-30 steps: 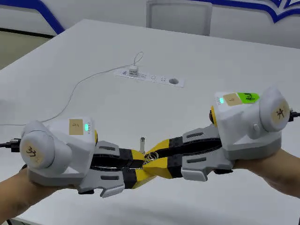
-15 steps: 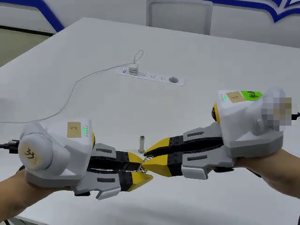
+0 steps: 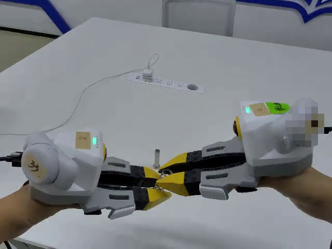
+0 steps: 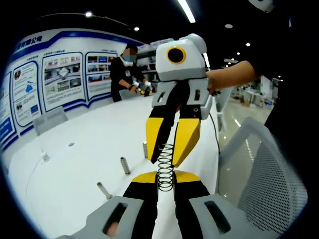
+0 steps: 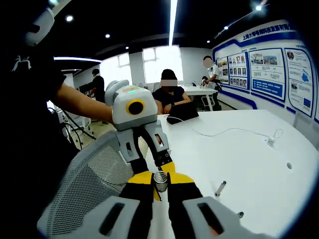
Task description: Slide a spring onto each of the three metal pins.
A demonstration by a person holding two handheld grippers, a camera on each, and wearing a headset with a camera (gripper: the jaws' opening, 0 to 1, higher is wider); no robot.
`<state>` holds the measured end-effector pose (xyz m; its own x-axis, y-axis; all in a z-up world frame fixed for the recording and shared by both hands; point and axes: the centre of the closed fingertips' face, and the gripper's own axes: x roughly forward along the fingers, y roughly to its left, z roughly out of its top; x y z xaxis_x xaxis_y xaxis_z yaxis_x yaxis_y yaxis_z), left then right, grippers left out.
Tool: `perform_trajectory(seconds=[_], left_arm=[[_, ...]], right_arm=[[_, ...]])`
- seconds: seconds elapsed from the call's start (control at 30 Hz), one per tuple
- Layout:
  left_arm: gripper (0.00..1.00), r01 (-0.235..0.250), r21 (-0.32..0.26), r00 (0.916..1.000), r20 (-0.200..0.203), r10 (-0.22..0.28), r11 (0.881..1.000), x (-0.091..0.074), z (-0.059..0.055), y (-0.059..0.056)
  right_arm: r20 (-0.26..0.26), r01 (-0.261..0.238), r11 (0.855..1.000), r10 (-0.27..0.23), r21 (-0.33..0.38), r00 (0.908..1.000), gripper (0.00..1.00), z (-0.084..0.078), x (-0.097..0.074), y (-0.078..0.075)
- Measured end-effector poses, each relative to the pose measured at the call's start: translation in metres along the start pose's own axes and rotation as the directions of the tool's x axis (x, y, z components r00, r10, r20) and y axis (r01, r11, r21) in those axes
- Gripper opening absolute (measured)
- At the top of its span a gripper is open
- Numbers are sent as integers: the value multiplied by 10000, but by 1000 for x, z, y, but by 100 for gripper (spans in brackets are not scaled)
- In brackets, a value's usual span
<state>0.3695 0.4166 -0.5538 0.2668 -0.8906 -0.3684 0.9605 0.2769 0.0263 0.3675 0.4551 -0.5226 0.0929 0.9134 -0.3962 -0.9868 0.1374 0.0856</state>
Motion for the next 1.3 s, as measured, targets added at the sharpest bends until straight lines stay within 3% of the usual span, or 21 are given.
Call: perform_trajectory(seconds=[0.1,0.17,0.37,0.77,0.87,0.9,0.93,1.13,1.3], left_arm=[[13,-204,-216,9997,116,207,9996,-2,-2,3],[15,-421,-240,9991,-76,420,9988,-6,-8,7],[32,-976,-517,9952,-104,971,9939,-17,-16,19],[48,-1709,-1123,9852,-305,1685,9789,-30,-42,29],[51,-1743,-1587,9845,-112,1748,9718,-32,-43,29],[51,-1616,-1985,9851,253,1699,9667,-31,-39,27],[51,-1609,-2142,9844,353,1722,9635,-32,-39,27],[54,-1727,-2244,9833,173,1811,9591,-34,-48,27],[58,-1795,-2465,9818,155,1891,9524,-33,-51,29]], right_arm=[[177,105,9998,-108,139,9998,10,5,-2,-4],[253,162,9998,-164,90,9995,10,9,-3,-6],[41,495,9988,-495,15,9988,11,10,-4,-17],[-520,1086,9941,-1084,3,9927,11,4,-3,-33],[-721,1391,9903,-1386,18,9877,11,1,-4,-42],[-762,1476,9890,-1471,12,9862,11,1,-5,-44],[-781,1552,9879,-1549,-18,9848,11,2,-6,-47],[-952,2030,9791,-2032,-118,9745,11,6,-15,-69],[-730,2577,9660,-2555,223,9641,11,10,-18,-90]])
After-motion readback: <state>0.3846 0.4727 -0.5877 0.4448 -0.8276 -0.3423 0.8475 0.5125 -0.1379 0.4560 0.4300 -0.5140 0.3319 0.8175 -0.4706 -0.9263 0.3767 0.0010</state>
